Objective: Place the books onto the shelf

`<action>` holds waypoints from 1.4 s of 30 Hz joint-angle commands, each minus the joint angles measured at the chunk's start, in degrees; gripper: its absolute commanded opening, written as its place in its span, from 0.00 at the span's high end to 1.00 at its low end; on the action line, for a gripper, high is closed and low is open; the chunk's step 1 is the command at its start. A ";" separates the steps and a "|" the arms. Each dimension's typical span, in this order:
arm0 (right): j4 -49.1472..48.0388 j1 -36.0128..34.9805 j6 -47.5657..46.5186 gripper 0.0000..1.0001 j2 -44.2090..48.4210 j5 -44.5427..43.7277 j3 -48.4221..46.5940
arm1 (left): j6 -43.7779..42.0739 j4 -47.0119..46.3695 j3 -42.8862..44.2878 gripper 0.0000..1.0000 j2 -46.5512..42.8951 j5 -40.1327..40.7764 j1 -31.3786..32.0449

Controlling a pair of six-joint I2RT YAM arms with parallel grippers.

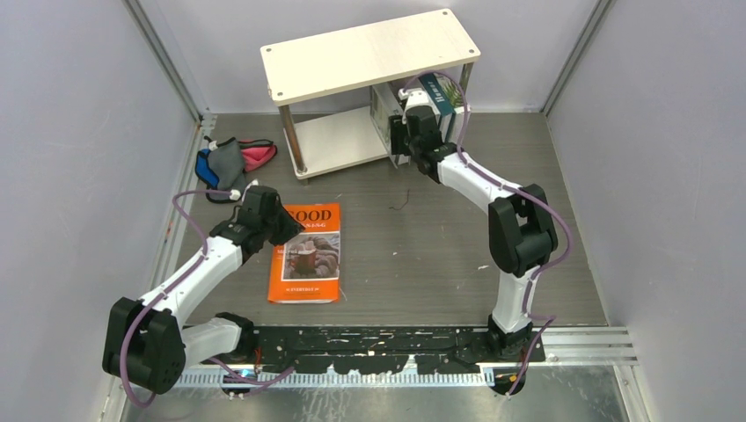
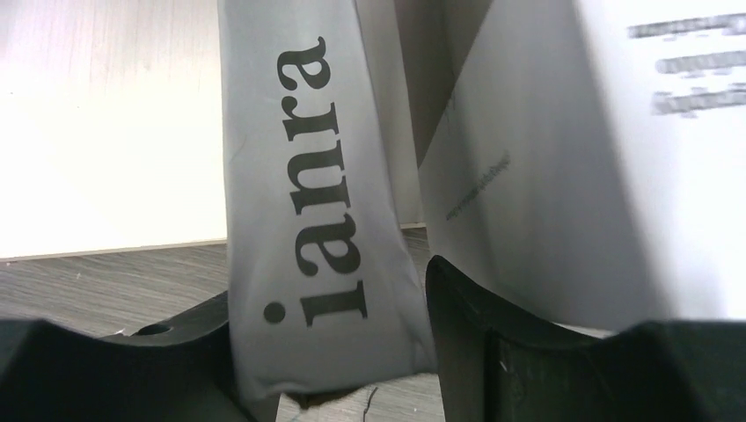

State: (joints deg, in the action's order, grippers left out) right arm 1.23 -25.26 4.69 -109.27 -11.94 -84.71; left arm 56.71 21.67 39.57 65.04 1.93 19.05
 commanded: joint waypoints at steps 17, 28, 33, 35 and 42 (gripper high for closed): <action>-4.75 -0.83 1.99 0.63 7.67 -3.72 3.17 | 1.43 -2.73 0.42 0.80 -2.06 -0.09 -0.24; -5.22 -3.24 -0.26 0.66 5.75 -10.77 1.26 | 1.26 -2.62 0.56 0.80 -1.85 -0.22 -0.28; -5.15 -3.30 -0.55 0.66 4.68 -12.19 -0.24 | 0.94 -2.47 0.59 0.80 -1.94 -0.07 -0.24; -4.99 -3.23 -0.88 0.66 4.17 -12.39 -0.88 | 0.86 -2.46 0.68 0.80 -1.82 -0.04 -0.24; -4.81 -2.41 -1.17 0.65 2.33 -11.49 -2.91 | 0.66 -2.49 0.77 0.80 -1.60 0.10 -0.22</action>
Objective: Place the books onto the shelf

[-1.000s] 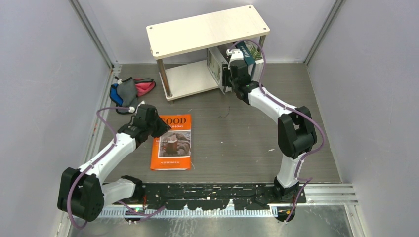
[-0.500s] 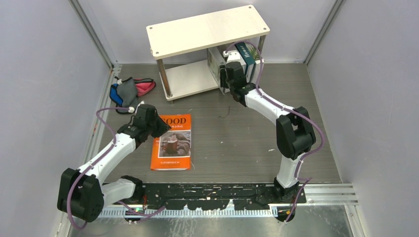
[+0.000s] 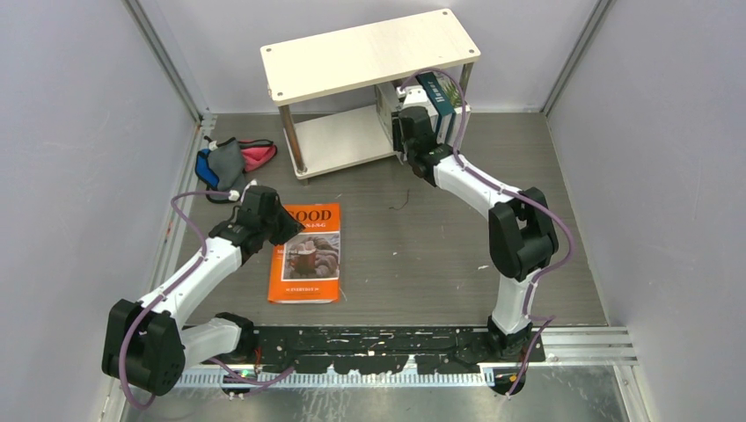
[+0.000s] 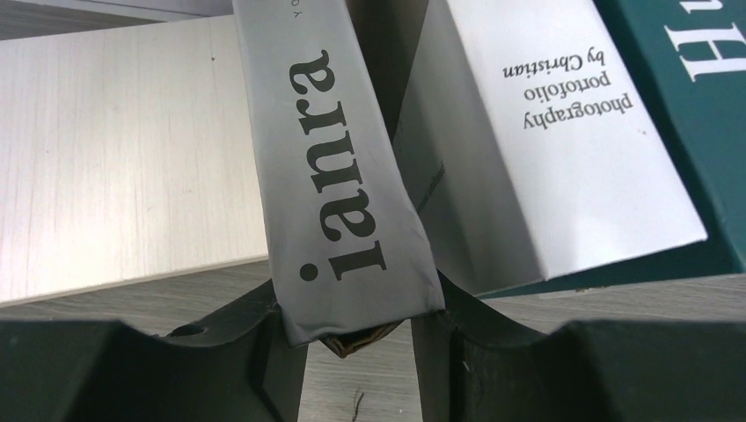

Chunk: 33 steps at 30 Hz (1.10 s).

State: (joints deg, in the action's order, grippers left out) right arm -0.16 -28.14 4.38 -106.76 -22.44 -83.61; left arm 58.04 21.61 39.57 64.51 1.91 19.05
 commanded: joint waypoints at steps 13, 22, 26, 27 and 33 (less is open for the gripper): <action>-3.60 1.76 -1.09 0.42 -1.29 -0.54 -4.76 | -0.56 -3.11 1.94 0.80 0.86 -0.03 -0.24; -4.13 1.78 -1.00 0.37 0.01 -1.03 -3.43 | -0.39 -3.18 2.45 0.81 1.26 -0.26 -0.24; -4.32 1.77 -0.88 0.36 1.03 -1.08 -2.90 | -0.31 -2.90 2.35 0.80 0.77 -0.14 -0.24; -4.25 1.77 -0.82 0.36 1.29 -1.11 -2.75 | -0.32 -2.89 2.35 0.80 0.65 -0.09 -0.24; -4.30 1.82 -0.21 0.36 3.94 -1.33 -0.74 | -0.32 -2.21 2.36 0.81 -0.02 0.44 -0.24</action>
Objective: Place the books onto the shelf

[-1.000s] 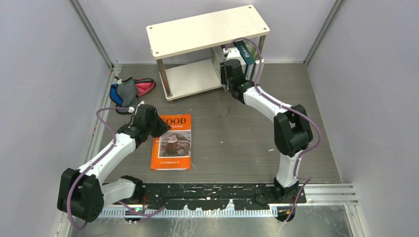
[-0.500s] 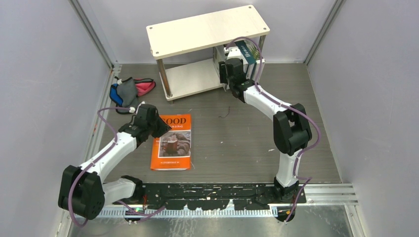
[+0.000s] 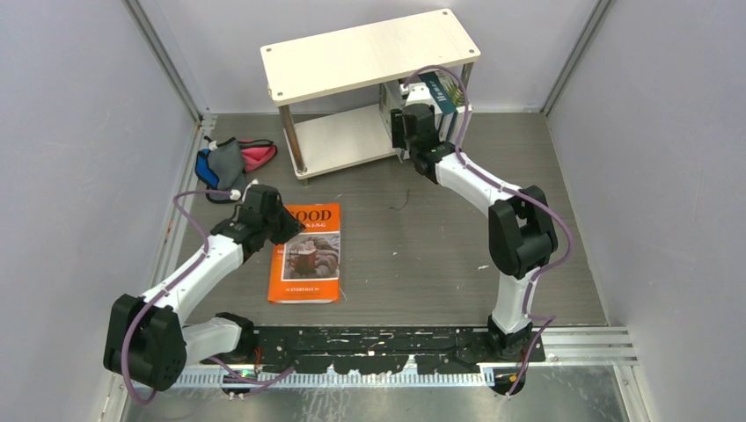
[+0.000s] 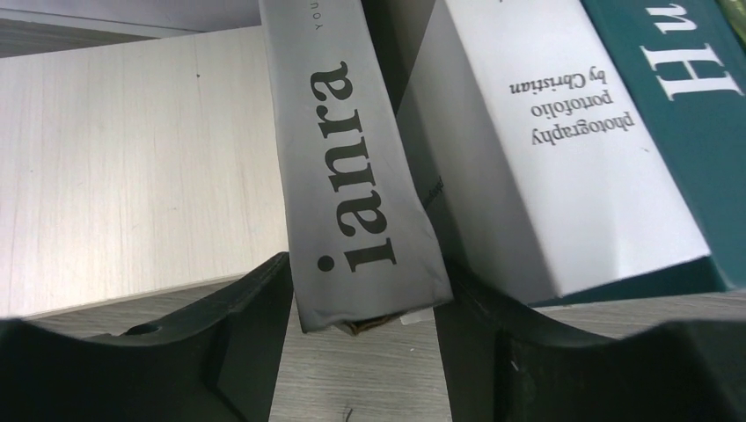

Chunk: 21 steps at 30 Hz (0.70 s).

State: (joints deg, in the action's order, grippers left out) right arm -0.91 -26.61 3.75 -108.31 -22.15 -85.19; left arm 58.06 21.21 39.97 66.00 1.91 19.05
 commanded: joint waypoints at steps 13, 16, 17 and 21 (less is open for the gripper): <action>-3.69 -0.50 1.53 0.37 12.96 -1.88 7.13 | 0.16 0.30 0.32 0.80 -4.92 2.56 -0.24; -3.45 -1.54 1.69 0.37 15.59 -2.61 9.41 | 0.65 1.94 0.08 0.79 -6.08 3.75 -0.24; -3.28 -1.90 1.70 0.36 16.68 -2.83 10.18 | 1.03 2.57 -0.01 0.78 -6.59 4.13 -0.24; -2.77 -3.48 2.00 0.36 21.84 -4.47 13.93 | 2.81 5.65 -0.77 0.73 -8.39 5.47 -0.23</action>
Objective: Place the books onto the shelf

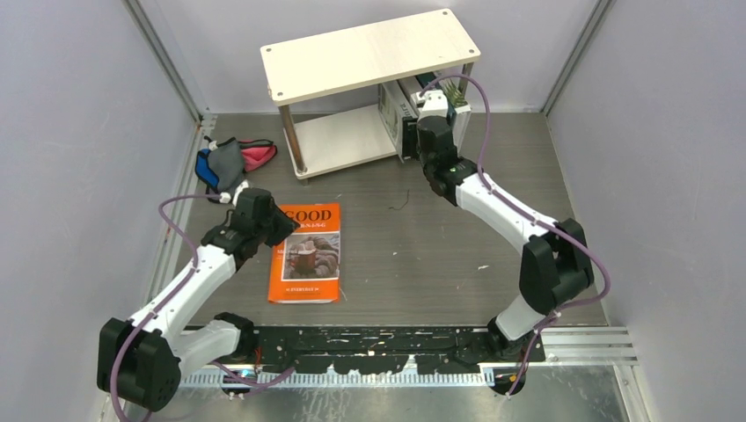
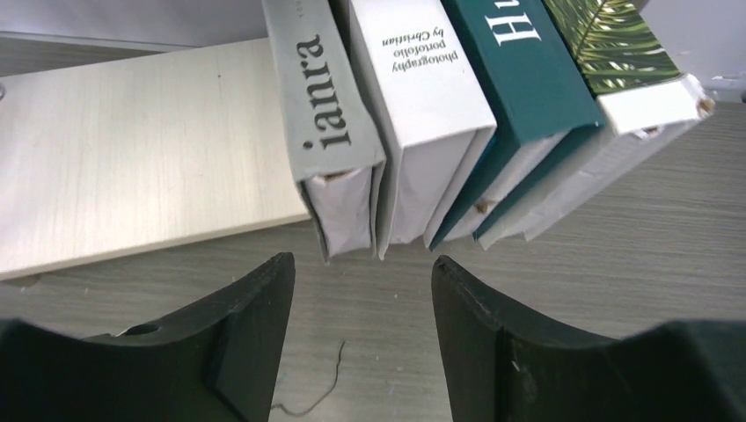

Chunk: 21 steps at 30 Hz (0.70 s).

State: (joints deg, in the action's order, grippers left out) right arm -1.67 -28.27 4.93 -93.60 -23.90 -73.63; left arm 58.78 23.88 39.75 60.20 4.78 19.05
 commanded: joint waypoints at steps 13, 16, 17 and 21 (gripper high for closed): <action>3.13 -10.63 1.21 0.36 20.78 -7.31 10.67 | 7.08 10.54 -6.02 0.67 -11.13 7.35 -0.20; 4.12 -14.64 1.57 0.36 22.03 -9.30 12.05 | 7.05 13.20 -6.21 0.65 -12.01 9.57 -0.24; 4.40 -15.90 1.95 0.36 22.29 -9.88 12.40 | 7.12 13.85 -6.30 0.64 -12.20 10.26 -0.24; 5.70 -19.57 4.87 0.36 23.23 -10.76 14.14 | 7.02 14.23 -6.91 0.62 -12.32 11.39 -0.24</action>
State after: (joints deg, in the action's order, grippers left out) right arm 3.38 -45.21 6.70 -72.86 -31.73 -60.36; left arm 65.58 36.40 33.32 48.62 12.67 19.05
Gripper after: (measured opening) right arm 0.639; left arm 0.372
